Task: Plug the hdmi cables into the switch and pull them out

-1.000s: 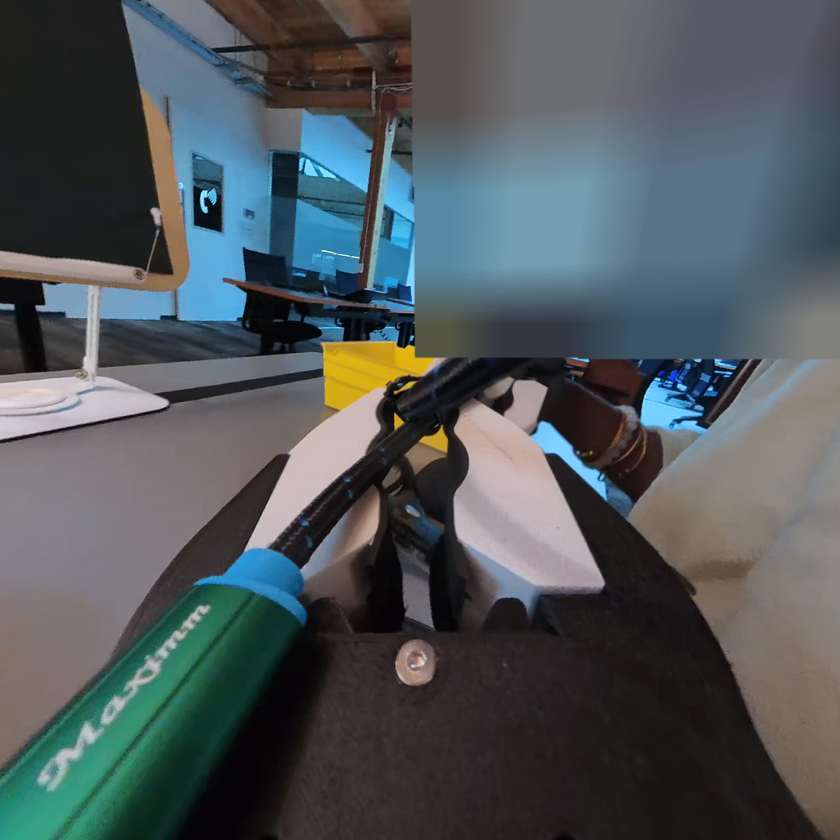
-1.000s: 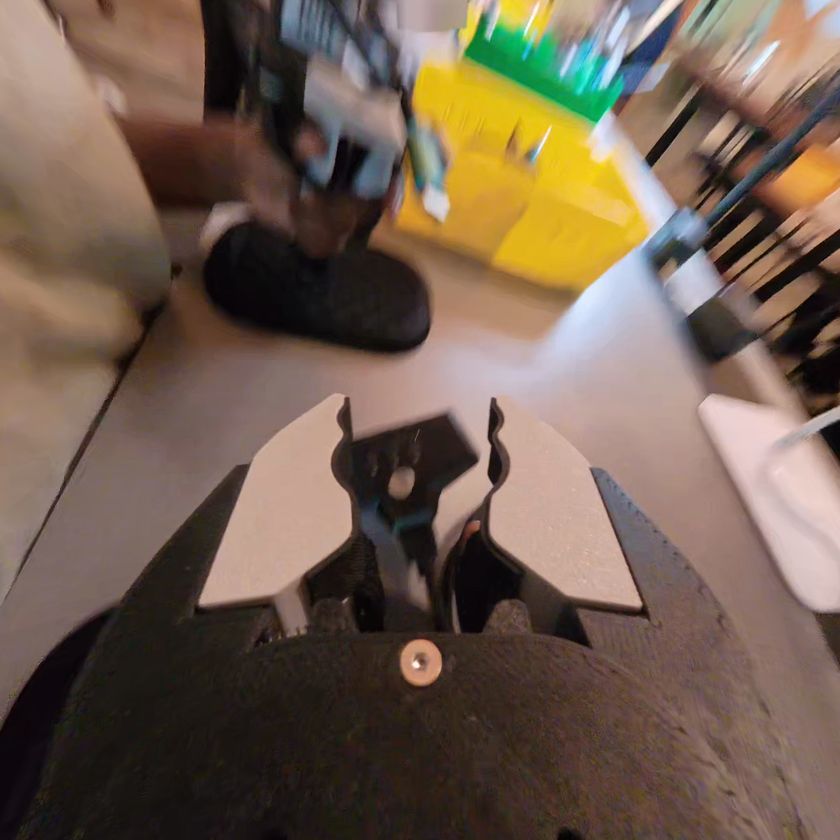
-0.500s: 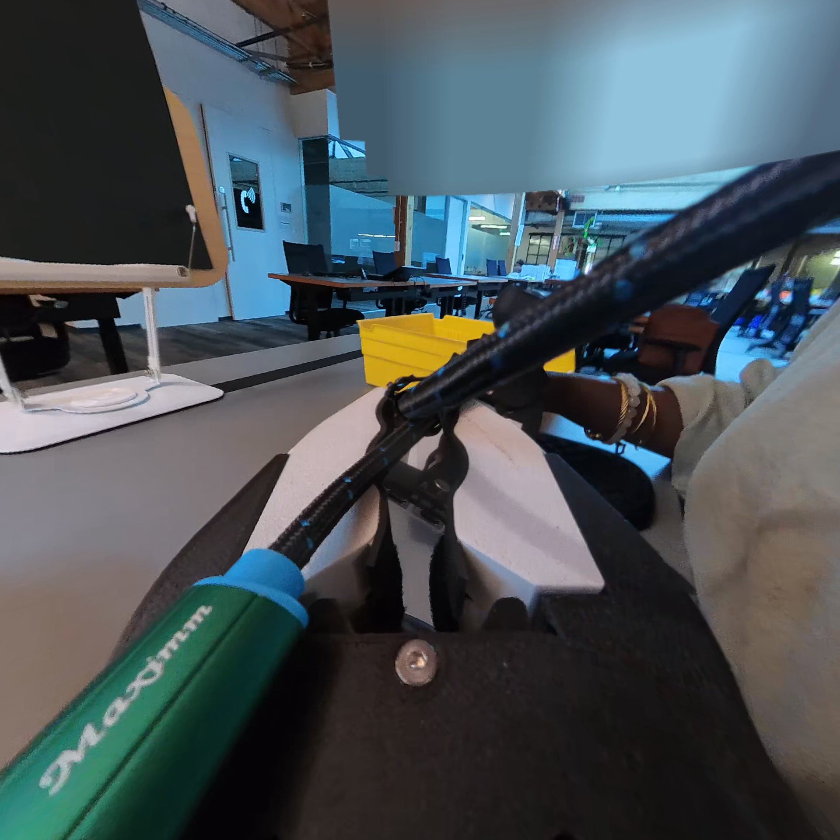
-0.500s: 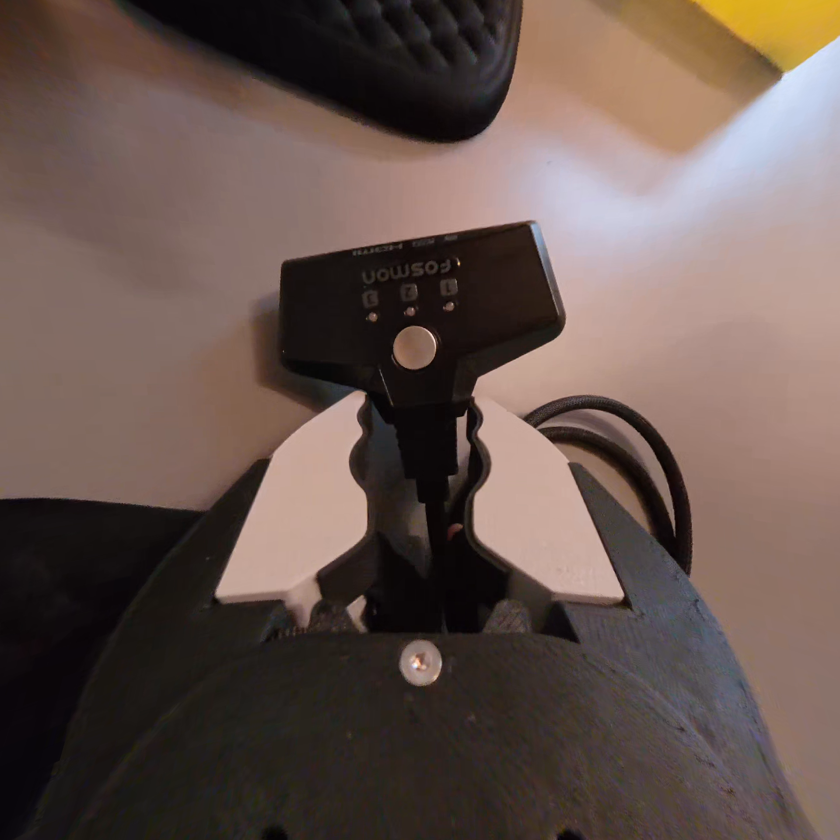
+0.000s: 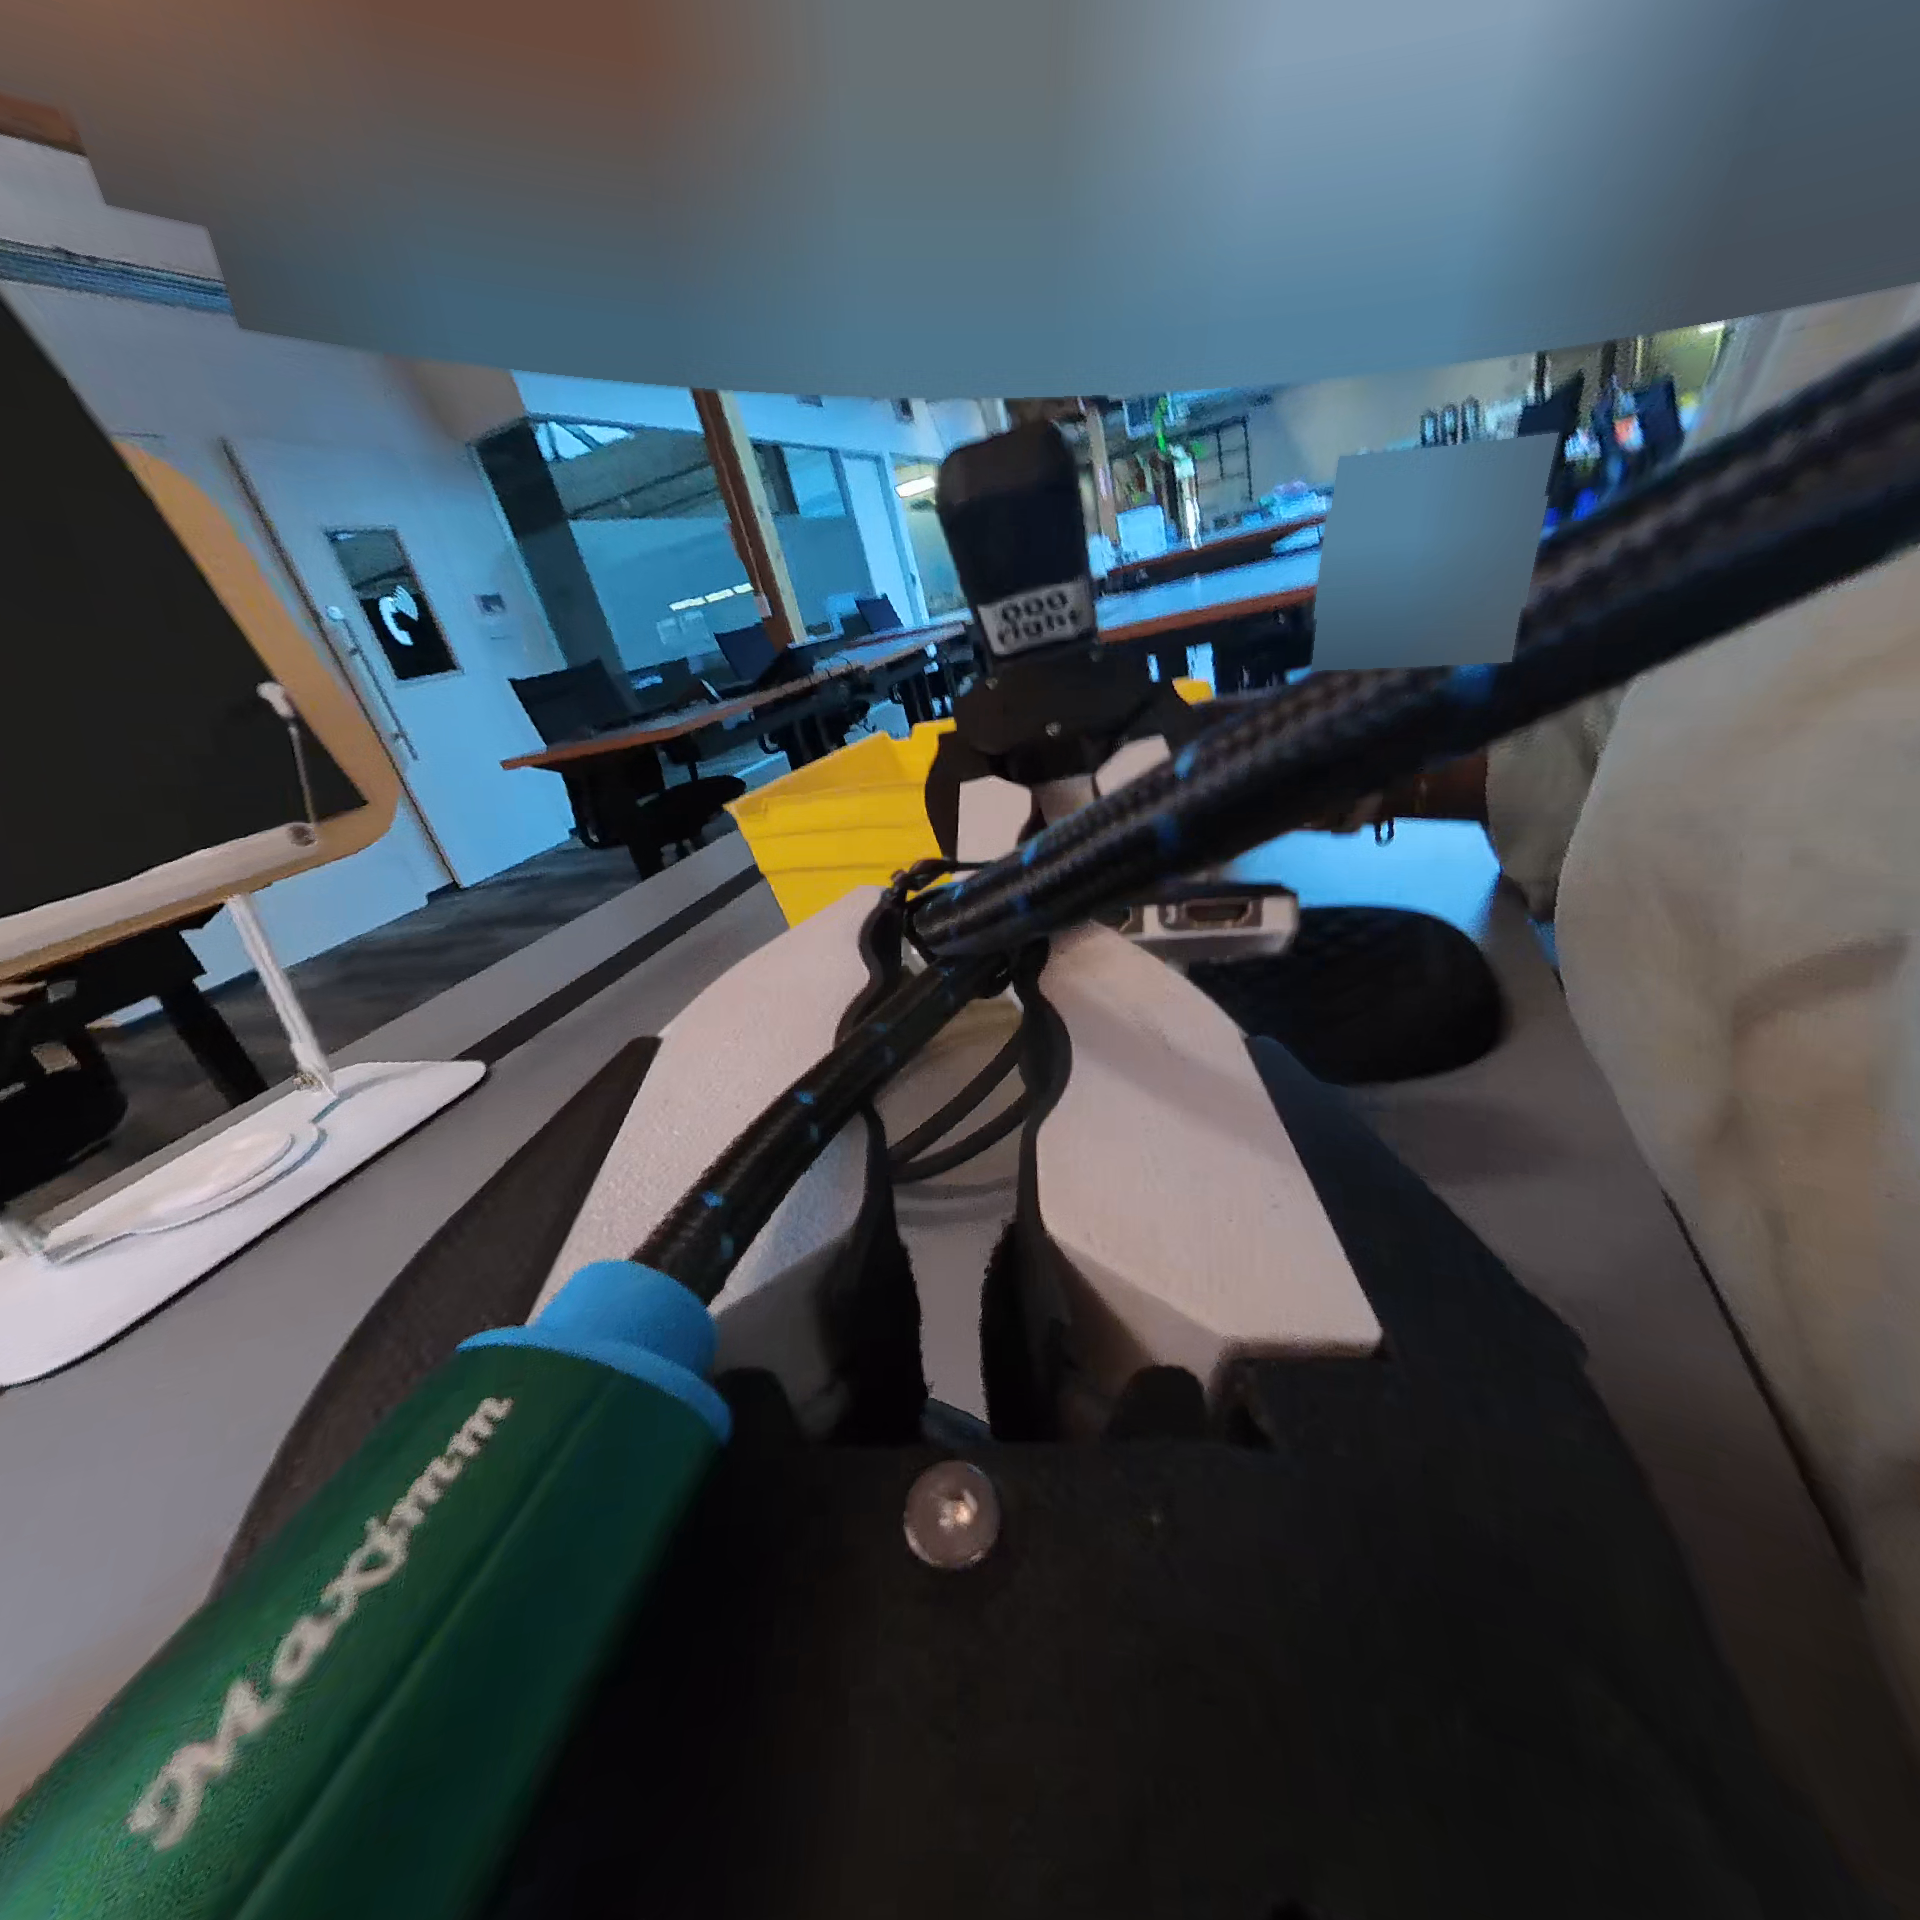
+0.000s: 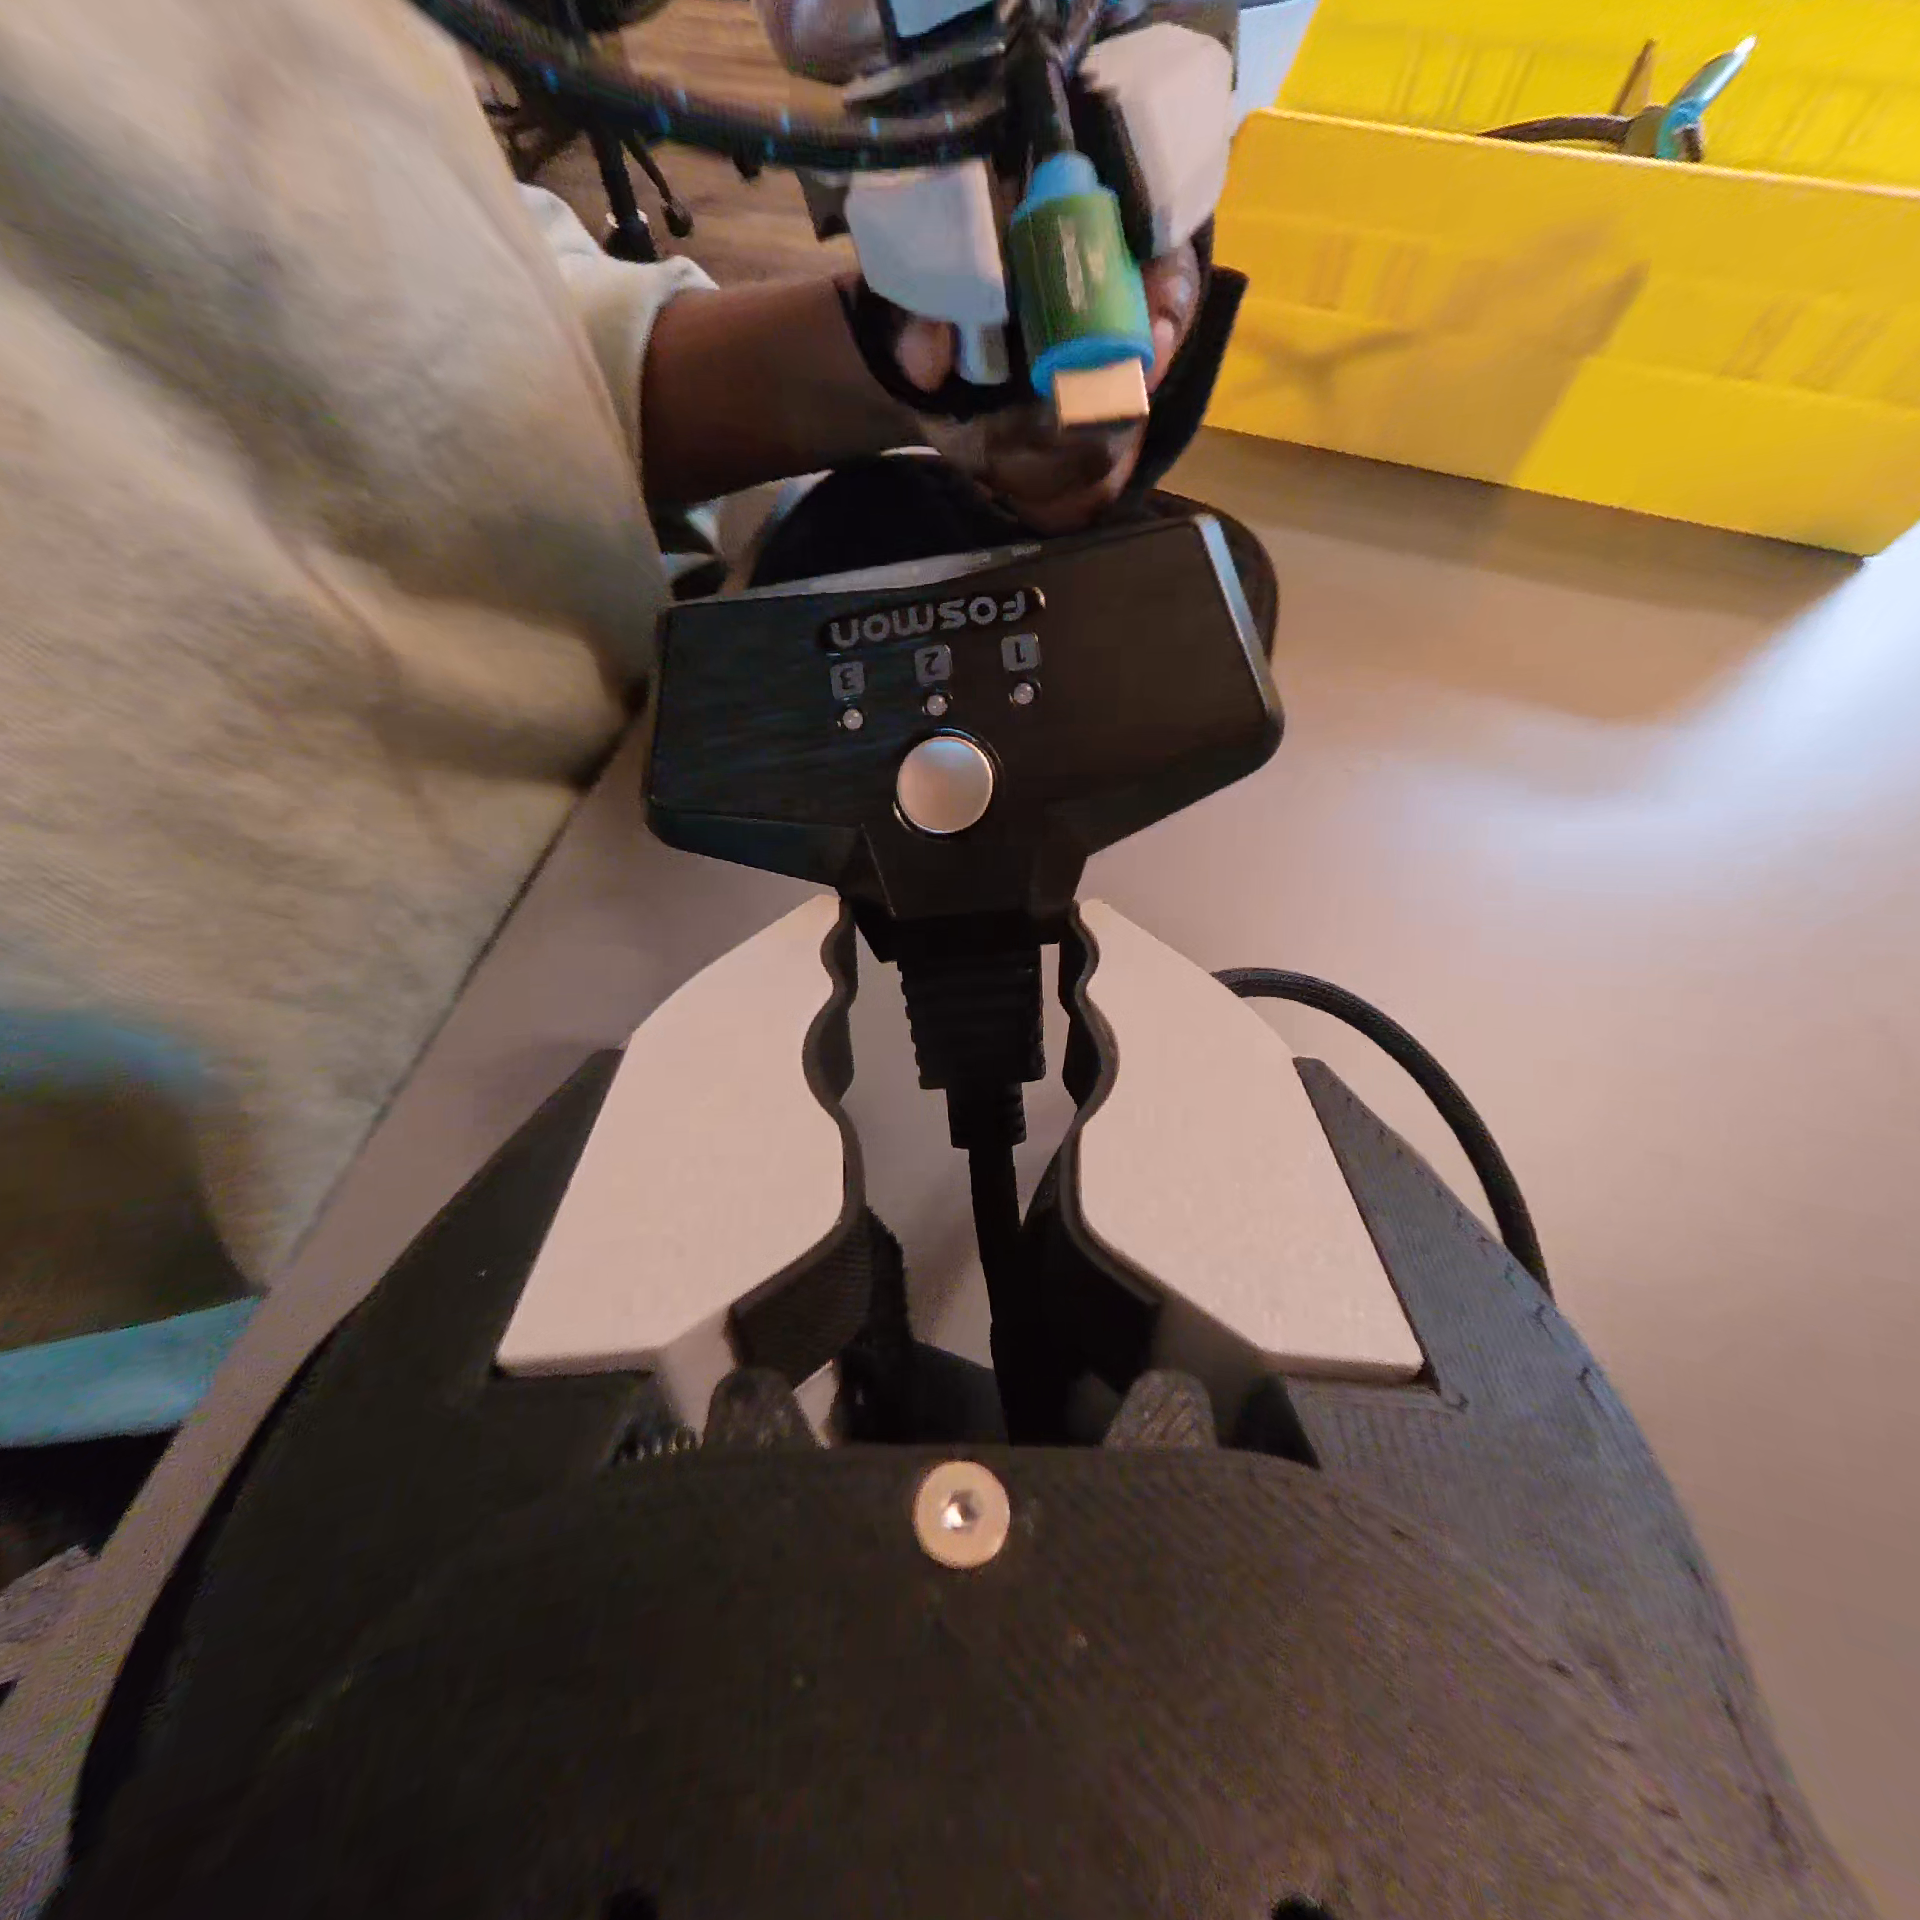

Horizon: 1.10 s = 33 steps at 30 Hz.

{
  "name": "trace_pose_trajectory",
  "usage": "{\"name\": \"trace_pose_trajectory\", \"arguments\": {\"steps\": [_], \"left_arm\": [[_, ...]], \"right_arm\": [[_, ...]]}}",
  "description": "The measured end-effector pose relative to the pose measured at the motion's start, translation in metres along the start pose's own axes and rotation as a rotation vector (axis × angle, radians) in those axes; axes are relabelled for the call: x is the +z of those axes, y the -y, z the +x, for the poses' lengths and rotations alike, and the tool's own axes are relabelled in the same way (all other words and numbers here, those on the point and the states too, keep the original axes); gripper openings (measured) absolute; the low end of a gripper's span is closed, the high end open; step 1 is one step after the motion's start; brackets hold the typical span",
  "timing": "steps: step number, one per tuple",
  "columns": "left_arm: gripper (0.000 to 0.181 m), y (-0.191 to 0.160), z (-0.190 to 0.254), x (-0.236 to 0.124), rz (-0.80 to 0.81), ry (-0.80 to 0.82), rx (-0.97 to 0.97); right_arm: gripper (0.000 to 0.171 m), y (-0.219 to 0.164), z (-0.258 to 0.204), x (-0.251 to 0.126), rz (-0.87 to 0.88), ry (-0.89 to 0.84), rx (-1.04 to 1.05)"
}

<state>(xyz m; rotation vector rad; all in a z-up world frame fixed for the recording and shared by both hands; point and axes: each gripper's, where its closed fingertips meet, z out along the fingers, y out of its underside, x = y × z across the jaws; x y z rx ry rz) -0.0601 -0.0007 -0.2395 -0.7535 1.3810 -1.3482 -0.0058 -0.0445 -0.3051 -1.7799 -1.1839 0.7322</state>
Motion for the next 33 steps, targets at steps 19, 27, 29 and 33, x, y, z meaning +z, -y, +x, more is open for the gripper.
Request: {"name": "trace_pose_trajectory", "arguments": {"steps": [19, 27, 29, 33], "left_arm": [[0.020, -0.014, 0.011, 0.012, -0.105, -0.102, -0.003], [0.020, -0.013, 0.011, 0.017, -0.101, -0.108, 0.037], [0.020, -0.011, 0.011, 0.018, -0.092, -0.112, 0.028], [0.020, -0.014, 0.011, 0.018, -0.115, -0.116, 0.033]], "right_arm": [[0.038, -0.005, -0.011, 0.003, 0.084, 0.011, 0.033], [0.038, -0.006, -0.011, 0.002, 0.113, 0.019, 0.088], [0.038, -0.006, -0.013, 0.003, 0.108, 0.025, 0.082], [0.038, -0.008, -0.012, 0.003, 0.097, 0.018, 0.081]]}}
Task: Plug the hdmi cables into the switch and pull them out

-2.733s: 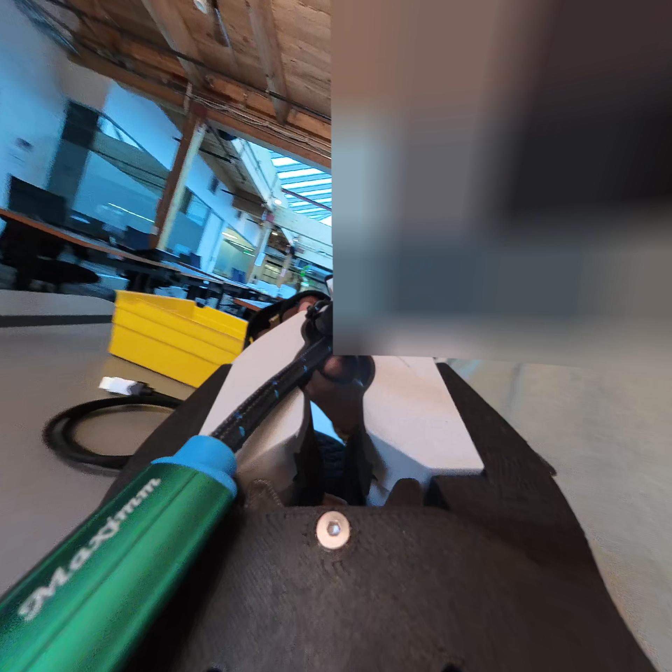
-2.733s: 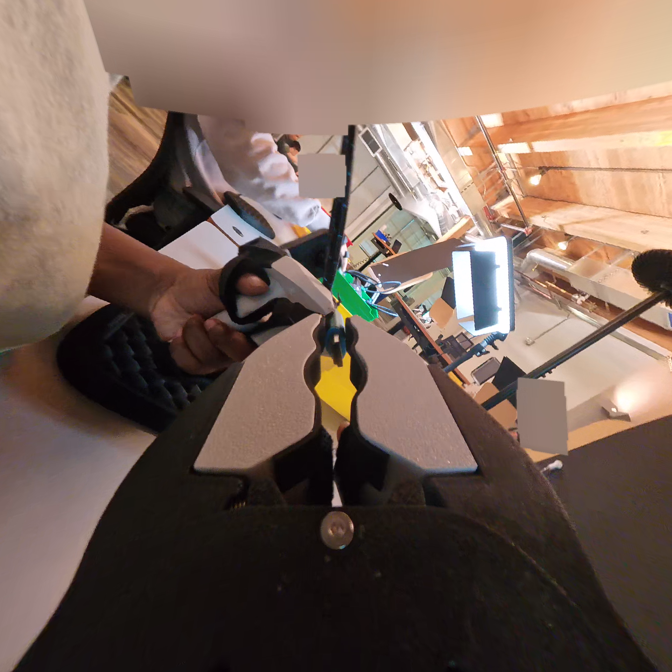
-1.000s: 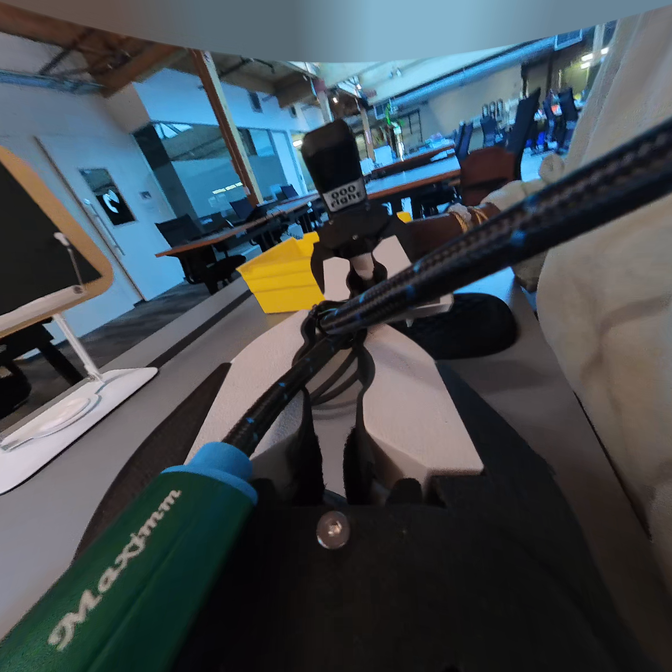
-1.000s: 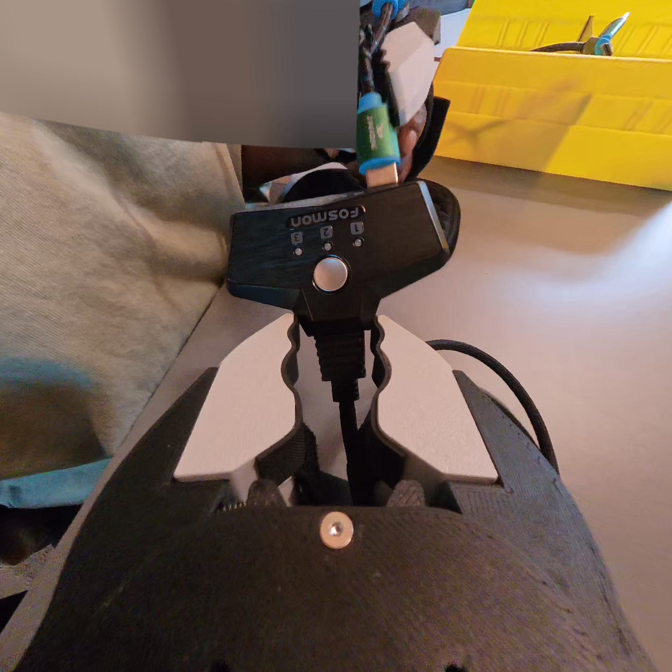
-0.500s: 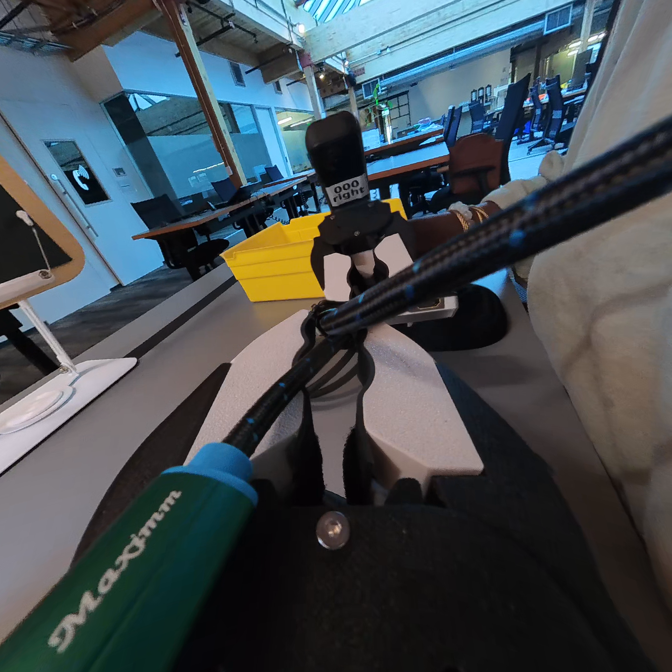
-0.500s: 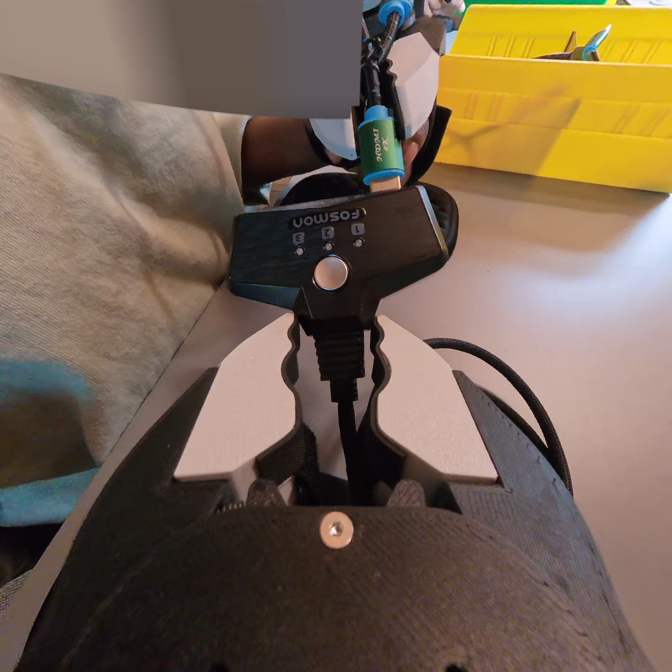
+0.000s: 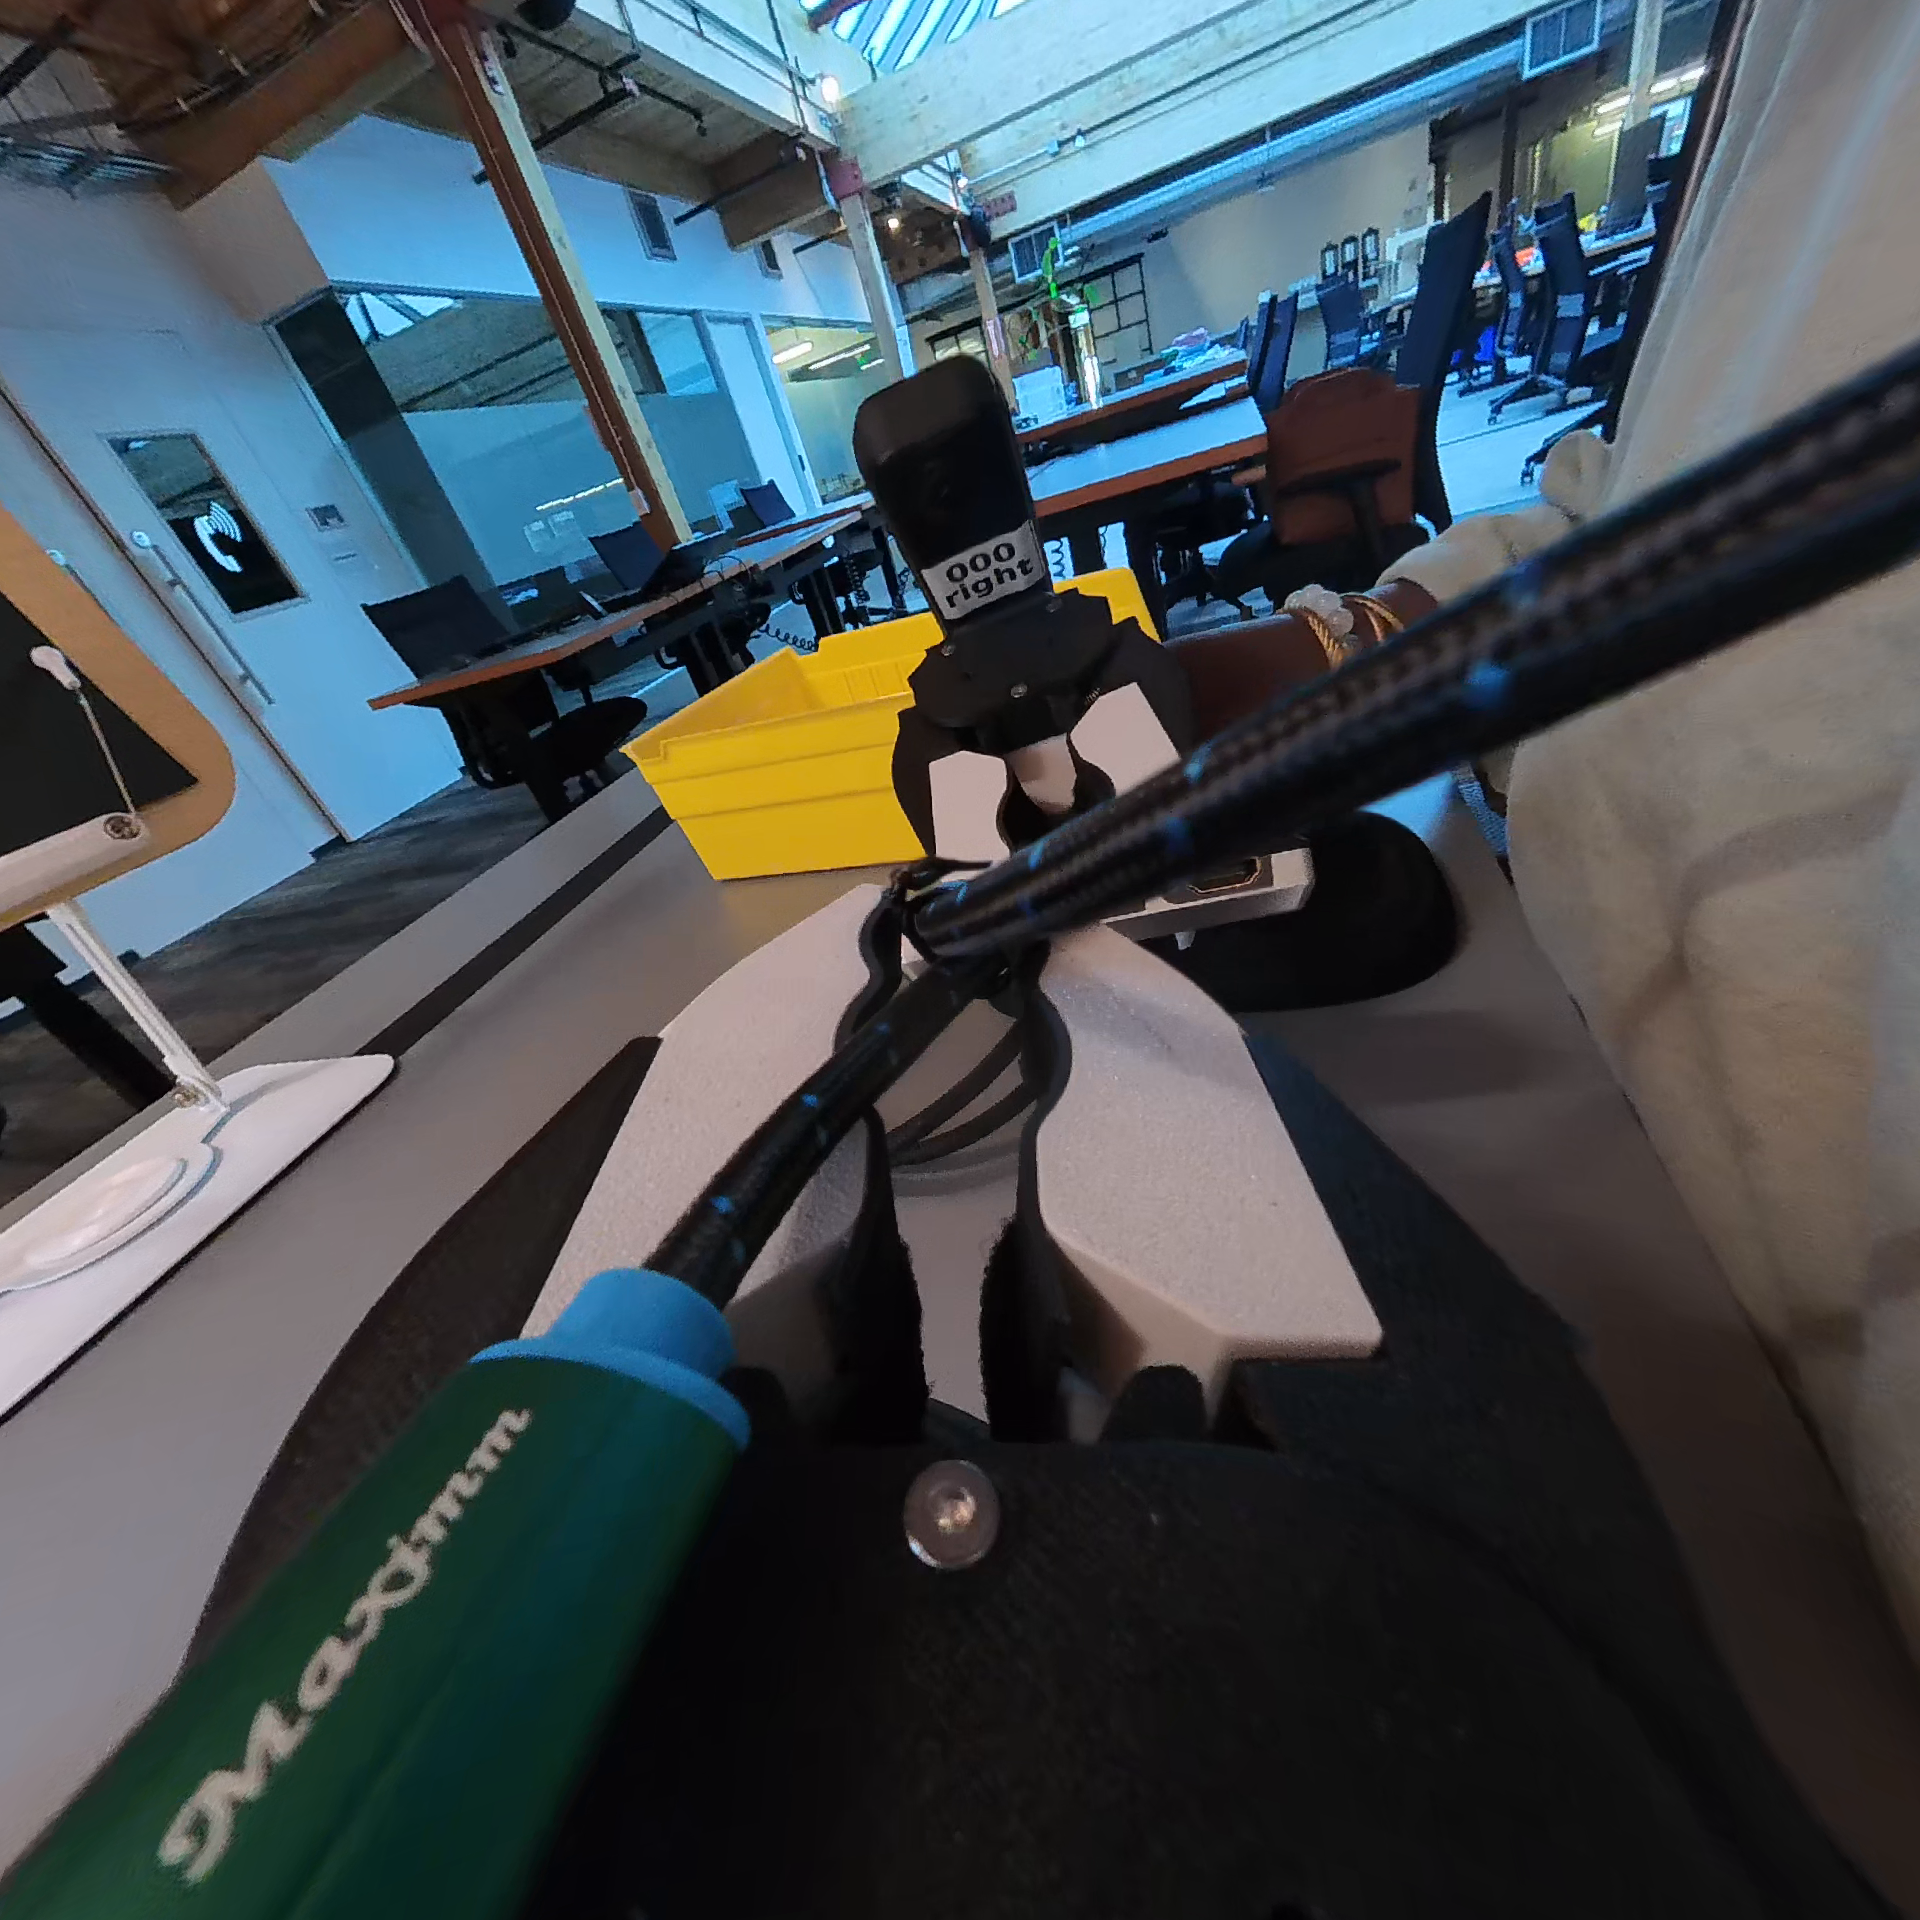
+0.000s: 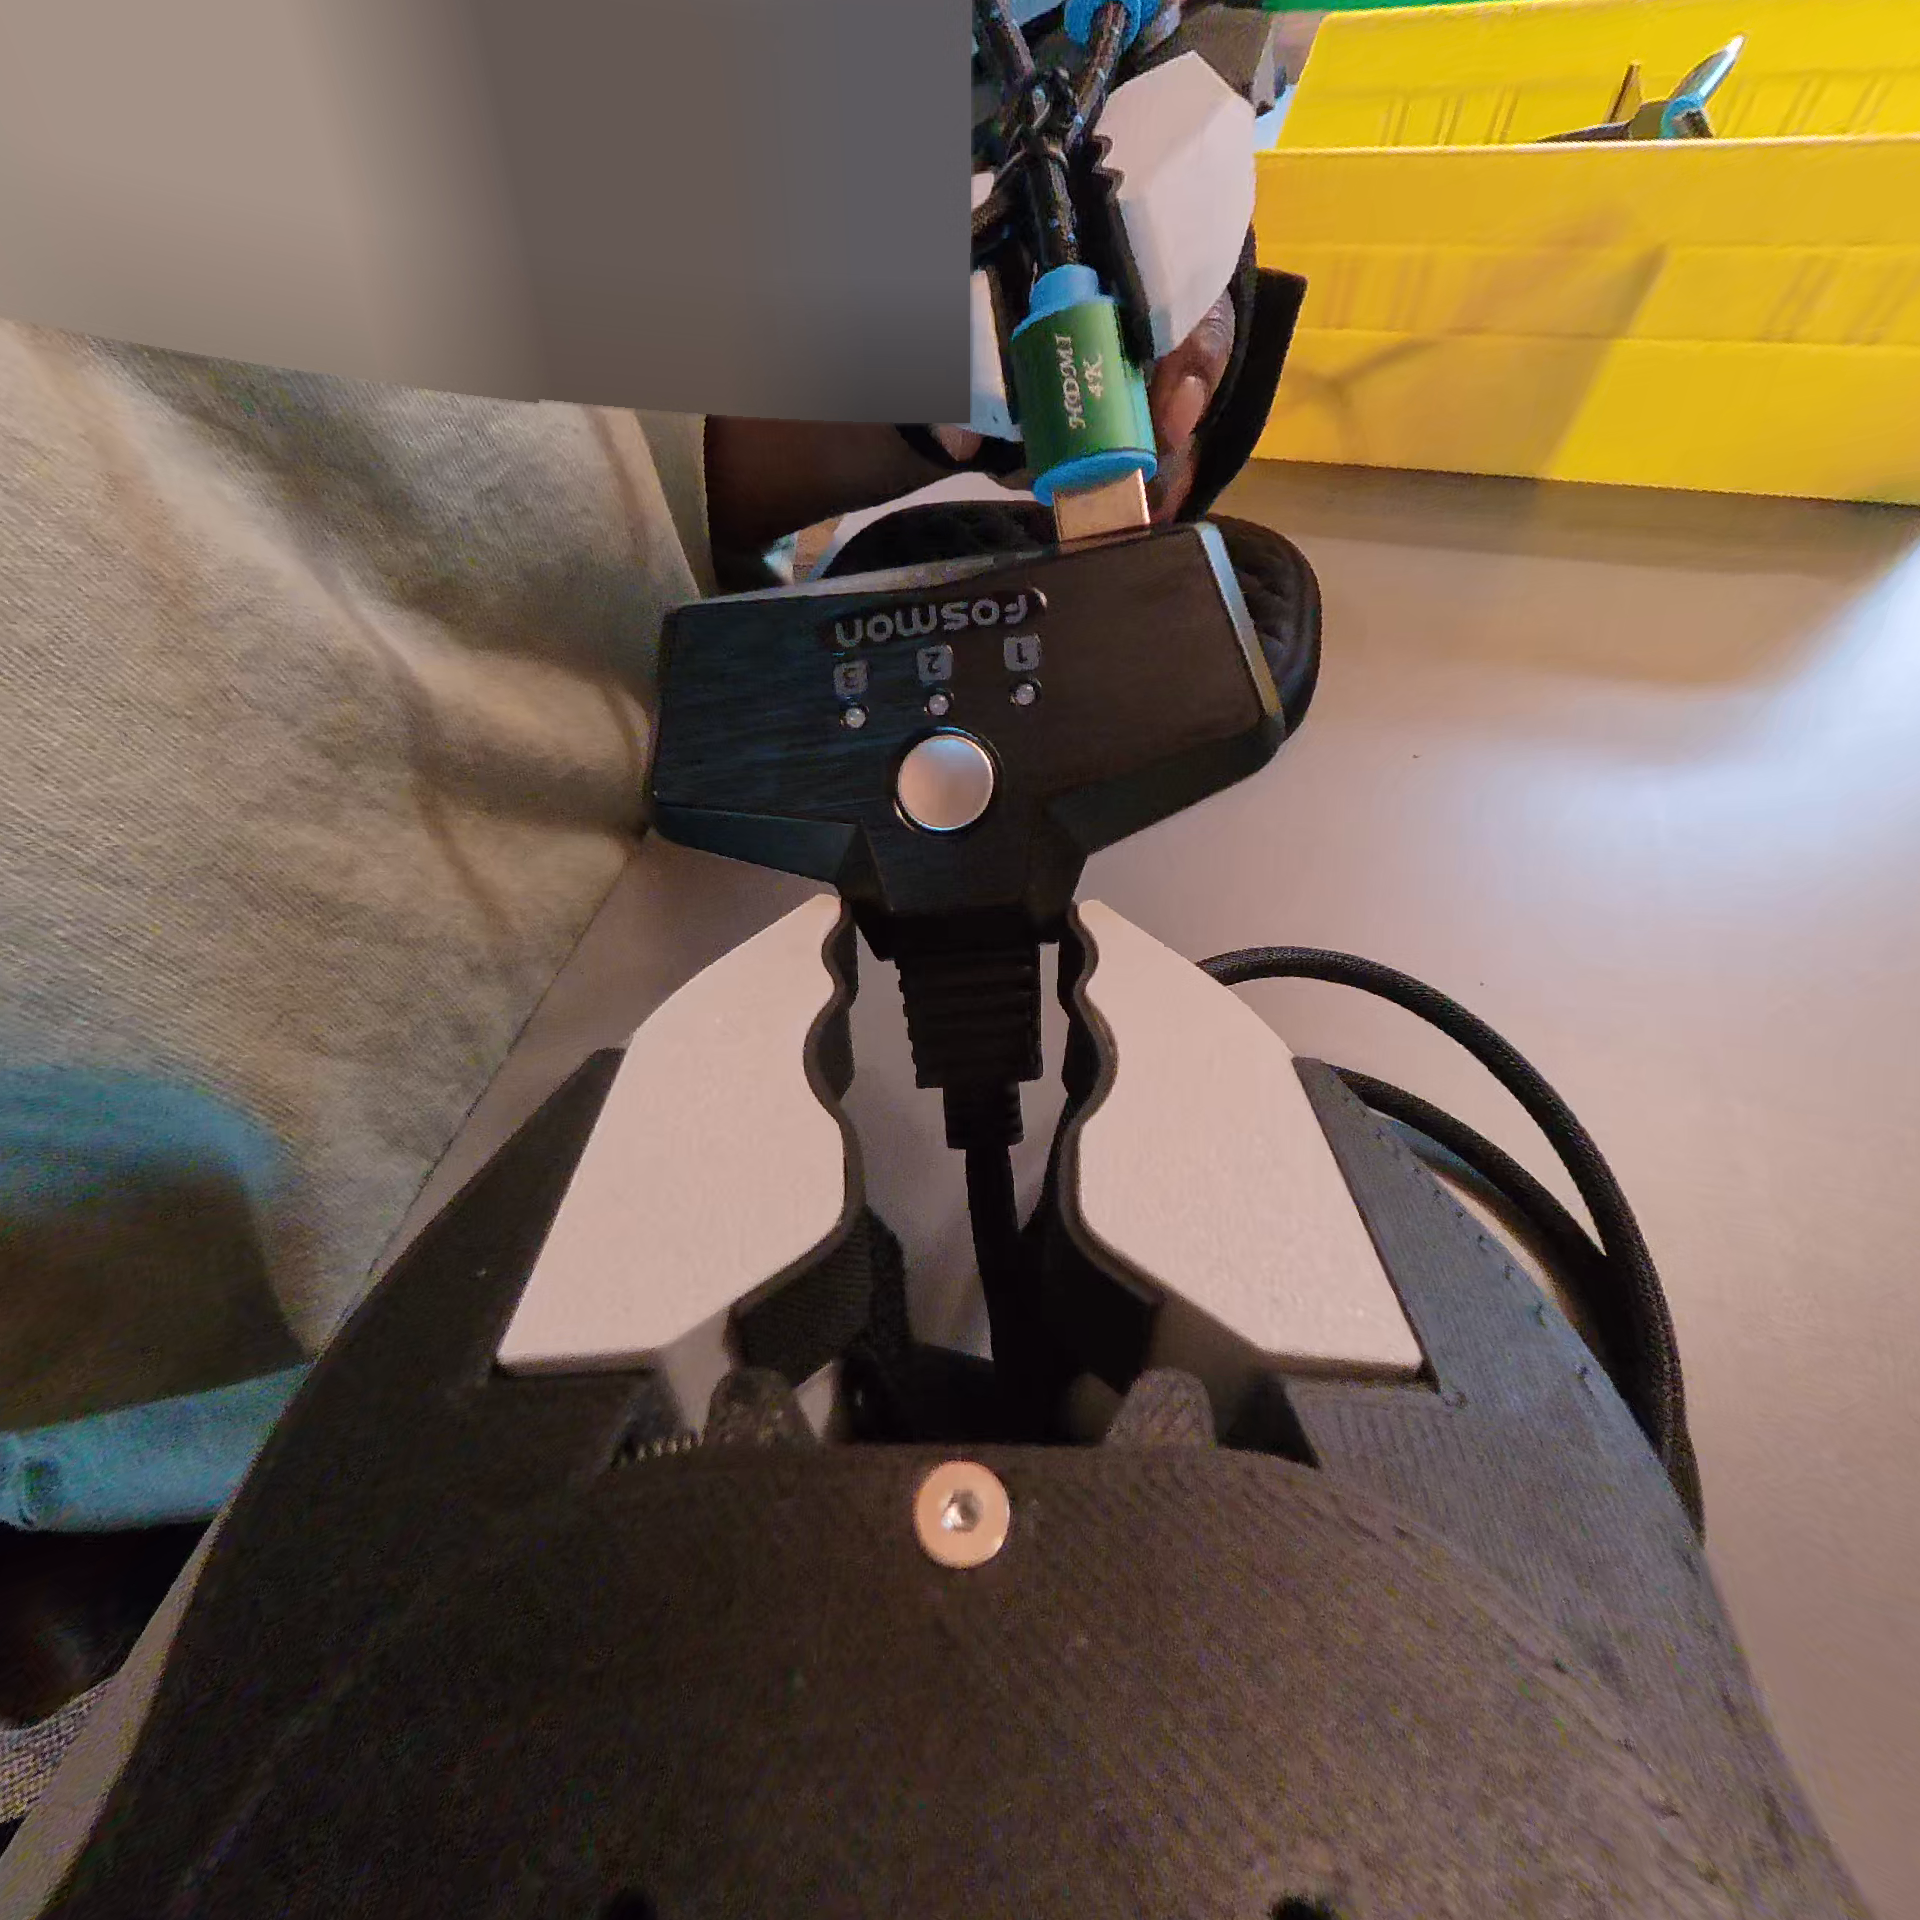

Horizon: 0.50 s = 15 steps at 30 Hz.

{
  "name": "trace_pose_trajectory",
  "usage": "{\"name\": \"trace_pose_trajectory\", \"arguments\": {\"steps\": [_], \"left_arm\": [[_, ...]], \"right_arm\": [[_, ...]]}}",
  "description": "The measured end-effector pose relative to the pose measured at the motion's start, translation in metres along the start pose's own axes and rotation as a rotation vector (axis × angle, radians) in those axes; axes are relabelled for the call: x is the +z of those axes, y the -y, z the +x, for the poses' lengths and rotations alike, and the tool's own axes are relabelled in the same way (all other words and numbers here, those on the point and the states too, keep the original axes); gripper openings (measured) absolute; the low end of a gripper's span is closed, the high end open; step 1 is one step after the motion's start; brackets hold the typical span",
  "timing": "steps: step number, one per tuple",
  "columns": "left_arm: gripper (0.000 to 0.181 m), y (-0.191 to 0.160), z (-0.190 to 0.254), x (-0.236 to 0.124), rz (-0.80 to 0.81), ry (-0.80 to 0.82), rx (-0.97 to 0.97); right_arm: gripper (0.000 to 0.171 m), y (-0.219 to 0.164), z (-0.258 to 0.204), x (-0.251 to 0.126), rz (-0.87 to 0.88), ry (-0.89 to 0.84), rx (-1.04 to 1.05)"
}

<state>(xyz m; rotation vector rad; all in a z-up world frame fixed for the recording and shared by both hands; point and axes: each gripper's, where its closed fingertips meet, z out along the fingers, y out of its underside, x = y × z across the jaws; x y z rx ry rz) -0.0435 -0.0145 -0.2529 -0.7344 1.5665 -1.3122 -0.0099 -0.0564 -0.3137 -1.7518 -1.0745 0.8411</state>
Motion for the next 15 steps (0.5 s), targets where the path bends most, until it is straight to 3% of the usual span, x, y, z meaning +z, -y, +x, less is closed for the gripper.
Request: {"name": "trace_pose_trajectory", "arguments": {"steps": [15], "left_arm": [[0.021, -0.0074, 0.0050, 0.0003, -0.065, -0.025, -0.050]], "right_arm": [[0.037, -0.0010, -0.0036, 0.0017, -0.006, -0.015, -0.020]]}}
